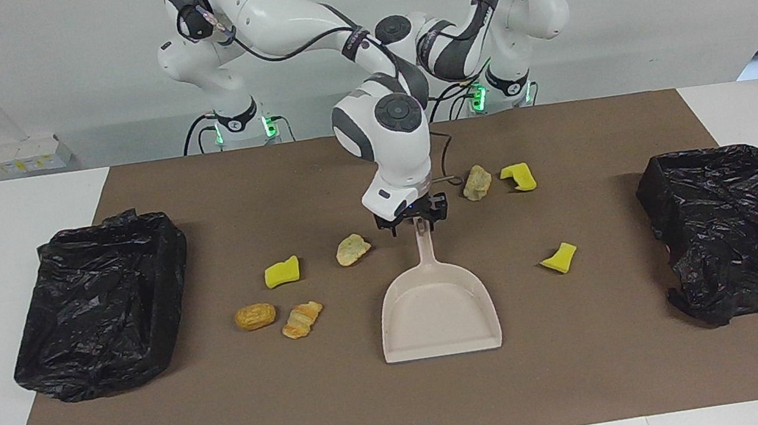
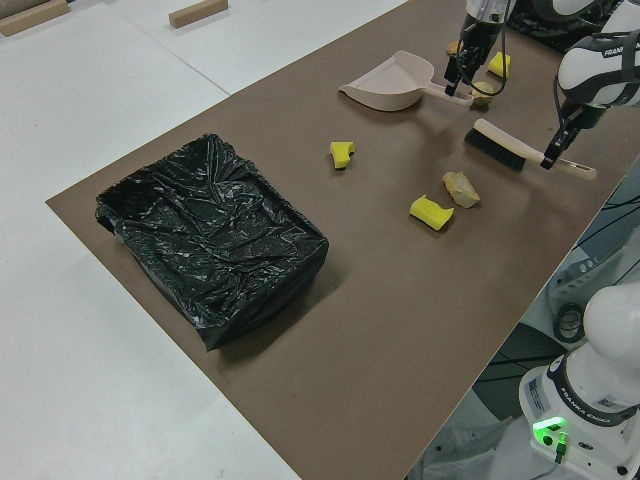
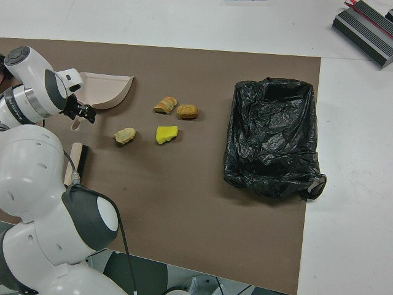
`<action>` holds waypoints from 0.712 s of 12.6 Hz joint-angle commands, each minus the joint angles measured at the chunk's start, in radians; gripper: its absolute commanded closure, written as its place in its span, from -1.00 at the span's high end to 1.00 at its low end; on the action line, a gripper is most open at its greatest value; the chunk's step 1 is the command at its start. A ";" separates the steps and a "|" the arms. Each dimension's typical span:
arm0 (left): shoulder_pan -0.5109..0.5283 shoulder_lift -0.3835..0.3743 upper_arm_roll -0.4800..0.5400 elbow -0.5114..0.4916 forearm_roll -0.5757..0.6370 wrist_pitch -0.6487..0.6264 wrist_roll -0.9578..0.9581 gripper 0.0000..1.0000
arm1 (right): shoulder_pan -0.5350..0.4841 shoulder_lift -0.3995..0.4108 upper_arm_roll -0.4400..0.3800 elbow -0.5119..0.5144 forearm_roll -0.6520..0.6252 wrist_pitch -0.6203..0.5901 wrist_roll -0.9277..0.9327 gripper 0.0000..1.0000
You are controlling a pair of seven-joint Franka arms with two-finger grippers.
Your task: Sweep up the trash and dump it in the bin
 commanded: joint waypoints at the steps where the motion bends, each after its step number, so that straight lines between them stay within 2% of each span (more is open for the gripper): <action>1: -0.004 -0.020 0.014 -0.021 -0.004 -0.046 0.011 -1.00 | 0.038 0.047 -0.008 0.026 -0.020 0.043 0.005 0.39; 2: -0.003 -0.020 0.017 -0.018 -0.004 -0.079 0.022 -1.00 | 0.037 0.047 -0.006 0.026 -0.040 0.035 0.006 0.23; 3: 0.019 -0.020 0.018 -0.013 -0.004 -0.100 0.028 -1.00 | 0.037 0.047 -0.006 0.026 -0.057 0.031 0.005 -0.10; 4: 0.043 -0.027 0.017 -0.010 -0.004 -0.120 0.028 -1.00 | 0.037 0.047 -0.005 0.027 -0.058 0.029 0.005 -0.34; 5: 0.045 -0.029 0.018 -0.007 -0.004 -0.149 0.023 -1.00 | 0.037 0.046 -0.006 0.028 -0.060 0.029 0.005 -0.37; 6: 0.045 -0.032 0.018 -0.007 -0.004 -0.172 0.022 -1.00 | 0.031 0.044 -0.006 0.028 -0.060 0.029 0.002 -0.35; 7: 0.045 -0.038 0.018 -0.007 -0.004 -0.210 0.022 -1.00 | 0.020 0.039 -0.005 0.028 -0.058 0.031 -0.003 -0.22; 8: 0.046 -0.047 0.020 -0.009 -0.004 -0.253 0.023 -1.00 | 0.018 0.038 -0.008 0.029 -0.058 0.037 -0.003 0.01; 9: 0.053 -0.046 0.021 -0.009 -0.004 -0.257 0.023 -1.00 | 0.018 0.039 -0.008 0.028 -0.058 0.047 -0.003 0.15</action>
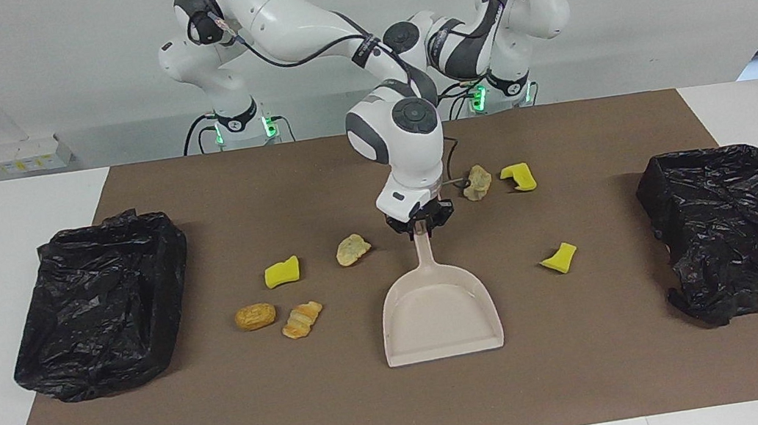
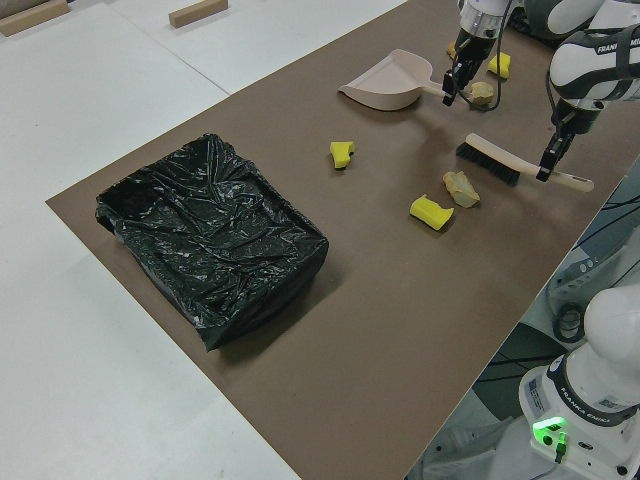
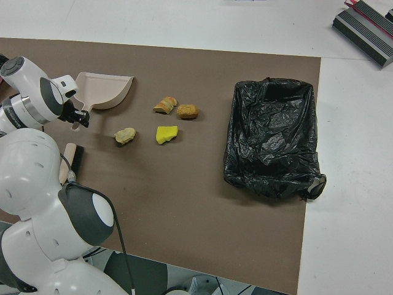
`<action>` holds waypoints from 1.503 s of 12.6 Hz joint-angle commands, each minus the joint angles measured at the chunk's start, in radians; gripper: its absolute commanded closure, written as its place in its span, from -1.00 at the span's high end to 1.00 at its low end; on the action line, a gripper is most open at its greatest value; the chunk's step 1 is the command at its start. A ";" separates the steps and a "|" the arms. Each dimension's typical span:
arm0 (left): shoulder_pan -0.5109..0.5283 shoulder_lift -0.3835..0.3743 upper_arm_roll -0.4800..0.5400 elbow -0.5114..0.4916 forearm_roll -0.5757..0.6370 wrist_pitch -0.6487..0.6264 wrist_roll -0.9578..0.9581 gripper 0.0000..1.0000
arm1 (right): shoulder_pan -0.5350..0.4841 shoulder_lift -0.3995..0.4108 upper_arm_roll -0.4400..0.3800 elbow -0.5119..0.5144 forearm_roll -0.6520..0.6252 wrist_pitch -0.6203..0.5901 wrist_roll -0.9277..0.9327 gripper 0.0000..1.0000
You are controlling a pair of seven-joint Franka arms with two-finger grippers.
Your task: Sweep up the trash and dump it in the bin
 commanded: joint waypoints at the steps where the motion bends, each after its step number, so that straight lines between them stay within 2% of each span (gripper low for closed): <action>1: 0.039 -0.013 0.000 -0.012 -0.003 -0.043 0.027 -1.00 | -0.013 0.003 0.006 0.010 -0.015 0.019 -0.004 0.26; 2: 0.041 -0.013 0.001 -0.010 -0.003 -0.041 0.062 -1.00 | -0.016 0.004 0.004 0.010 -0.015 0.020 -0.008 0.14; 3: 0.051 -0.019 0.004 -0.001 -0.003 -0.055 0.083 -1.00 | -0.027 0.004 0.006 0.010 -0.016 0.019 -0.018 -0.35; 4: 0.074 -0.020 0.004 0.005 -0.003 -0.068 0.088 -1.00 | -0.027 0.004 0.004 0.010 -0.016 0.020 -0.065 -0.99; 7: 0.117 -0.020 0.004 0.057 -0.003 -0.116 0.090 -1.00 | -0.056 -0.026 0.007 0.006 -0.012 0.020 -0.210 -1.00; 9: 0.160 -0.033 0.004 0.091 -0.001 -0.156 0.090 -1.00 | -0.062 -0.046 0.012 -0.001 0.010 0.017 -0.405 -1.00; 13: 0.313 -0.033 0.006 0.270 0.008 -0.298 0.209 -1.00 | -0.119 -0.160 0.015 -0.066 0.010 -0.029 -0.598 -1.00; 15: 0.431 -0.022 0.006 0.297 0.033 -0.317 0.269 -1.00 | -0.141 -0.201 0.015 -0.079 0.010 -0.108 -0.733 -1.00; 19: 0.666 0.001 0.006 0.294 0.063 -0.256 0.602 -1.00 | -0.164 -0.272 0.012 -0.082 0.001 -0.309 -1.022 -1.00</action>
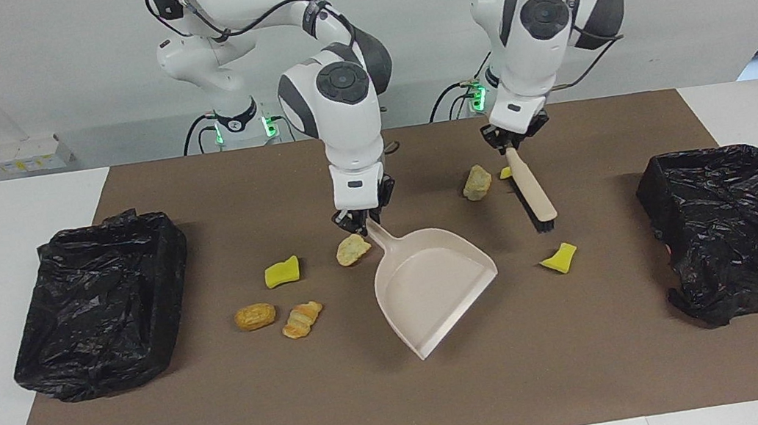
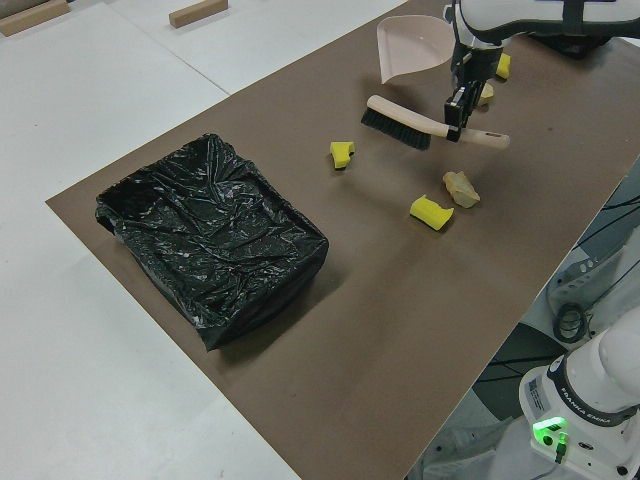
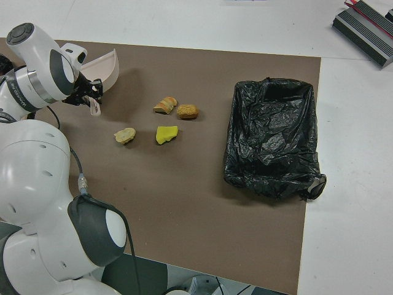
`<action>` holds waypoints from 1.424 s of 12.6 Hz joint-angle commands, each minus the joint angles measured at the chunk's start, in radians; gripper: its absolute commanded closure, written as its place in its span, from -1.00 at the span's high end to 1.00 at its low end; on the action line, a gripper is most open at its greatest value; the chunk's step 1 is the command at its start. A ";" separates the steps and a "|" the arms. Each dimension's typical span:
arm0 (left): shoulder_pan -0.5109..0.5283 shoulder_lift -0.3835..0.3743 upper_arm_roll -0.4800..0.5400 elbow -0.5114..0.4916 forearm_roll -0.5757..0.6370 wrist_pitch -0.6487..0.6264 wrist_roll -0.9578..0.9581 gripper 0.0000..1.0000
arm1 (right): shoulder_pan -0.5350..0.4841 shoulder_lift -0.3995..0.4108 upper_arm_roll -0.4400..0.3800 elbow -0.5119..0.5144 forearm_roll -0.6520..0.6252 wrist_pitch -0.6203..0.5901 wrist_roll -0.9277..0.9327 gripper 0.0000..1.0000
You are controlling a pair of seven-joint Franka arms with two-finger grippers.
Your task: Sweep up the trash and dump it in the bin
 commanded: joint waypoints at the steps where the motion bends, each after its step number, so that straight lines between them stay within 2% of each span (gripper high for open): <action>1: 0.134 0.026 -0.015 0.012 0.042 0.049 0.142 -1.00 | -0.018 -0.068 0.012 -0.047 -0.012 -0.098 -0.196 -1.00; 4: 0.240 0.055 -0.015 0.013 0.081 0.144 0.300 -1.00 | -0.001 -0.135 0.012 -0.135 -0.083 -0.138 -0.433 -1.00; 8: 0.242 0.170 -0.017 0.013 0.101 0.252 0.343 -1.00 | 0.014 -0.198 0.015 -0.249 -0.114 -0.109 -0.715 -1.00; 11: 0.241 0.205 -0.017 0.012 0.101 0.278 0.356 -1.00 | 0.031 -0.299 0.015 -0.454 -0.115 0.055 -0.742 -1.00; 12: 0.236 0.209 -0.020 0.003 0.099 0.278 0.357 -1.00 | 0.032 -0.313 0.014 -0.493 -0.115 0.086 -0.743 -1.00; 15: 0.224 0.200 -0.026 -0.014 0.095 0.263 0.360 -1.00 | 0.046 -0.303 0.015 -0.504 -0.134 0.110 -0.731 -1.00; 18: 0.140 0.180 -0.027 -0.049 0.085 0.264 0.362 -1.00 | 0.062 -0.277 0.014 -0.505 -0.137 0.159 -0.716 -1.00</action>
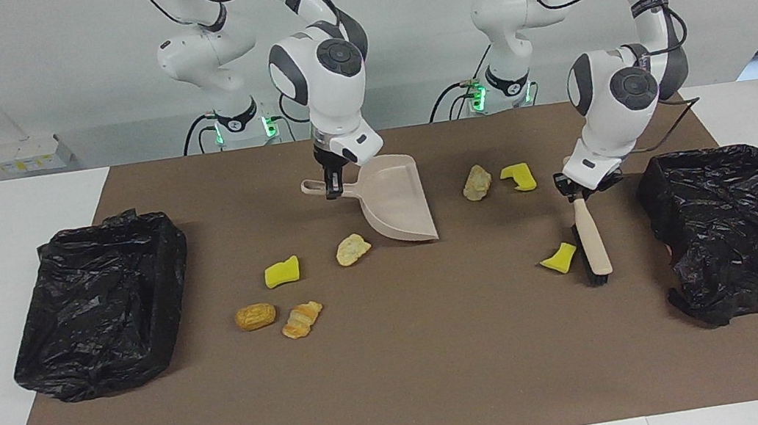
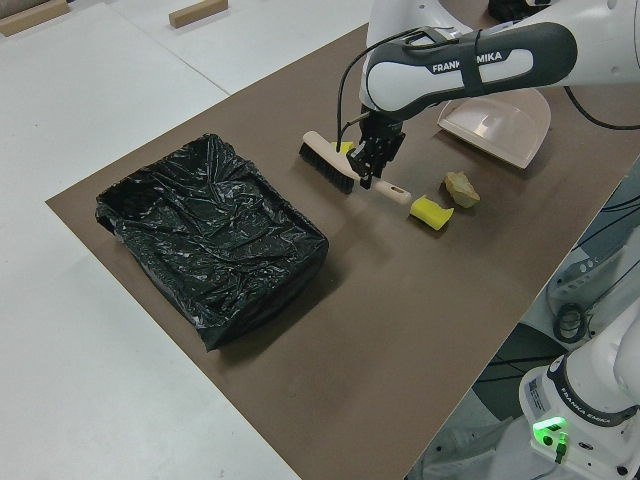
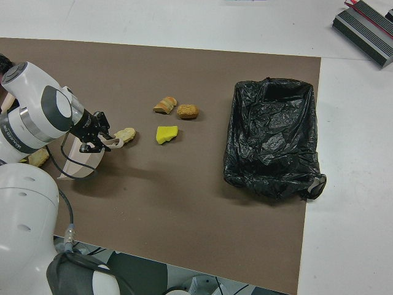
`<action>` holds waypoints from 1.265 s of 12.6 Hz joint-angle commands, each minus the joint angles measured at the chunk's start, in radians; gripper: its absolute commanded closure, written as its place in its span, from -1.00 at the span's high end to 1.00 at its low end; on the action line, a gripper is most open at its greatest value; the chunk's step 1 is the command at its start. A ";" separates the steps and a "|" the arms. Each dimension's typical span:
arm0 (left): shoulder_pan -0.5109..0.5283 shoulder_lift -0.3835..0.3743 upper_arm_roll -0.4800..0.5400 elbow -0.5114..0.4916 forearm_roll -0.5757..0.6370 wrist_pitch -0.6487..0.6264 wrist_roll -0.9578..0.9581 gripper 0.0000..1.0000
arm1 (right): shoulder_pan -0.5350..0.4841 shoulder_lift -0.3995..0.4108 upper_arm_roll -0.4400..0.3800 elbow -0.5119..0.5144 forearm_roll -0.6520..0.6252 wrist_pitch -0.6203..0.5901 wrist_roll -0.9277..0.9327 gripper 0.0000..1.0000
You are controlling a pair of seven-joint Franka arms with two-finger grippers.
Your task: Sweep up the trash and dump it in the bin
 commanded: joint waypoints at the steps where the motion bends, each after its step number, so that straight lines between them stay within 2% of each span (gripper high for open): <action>1: -0.085 -0.046 0.008 -0.053 -0.002 -0.004 0.004 -1.00 | 0.001 -0.004 0.003 -0.021 -0.018 0.048 0.010 -1.00; 8: -0.286 -0.146 0.008 -0.183 -0.051 -0.007 0.004 -1.00 | 0.013 0.024 0.003 -0.021 -0.023 0.091 0.051 -1.00; 11: -0.320 -0.160 0.008 -0.194 -0.058 -0.030 0.004 -1.00 | 0.013 0.024 0.003 -0.028 -0.021 0.096 0.058 -1.00; 16: -0.418 -0.172 0.009 -0.185 -0.183 -0.088 -0.031 -1.00 | 0.013 0.025 0.003 -0.037 -0.023 0.097 0.082 -1.00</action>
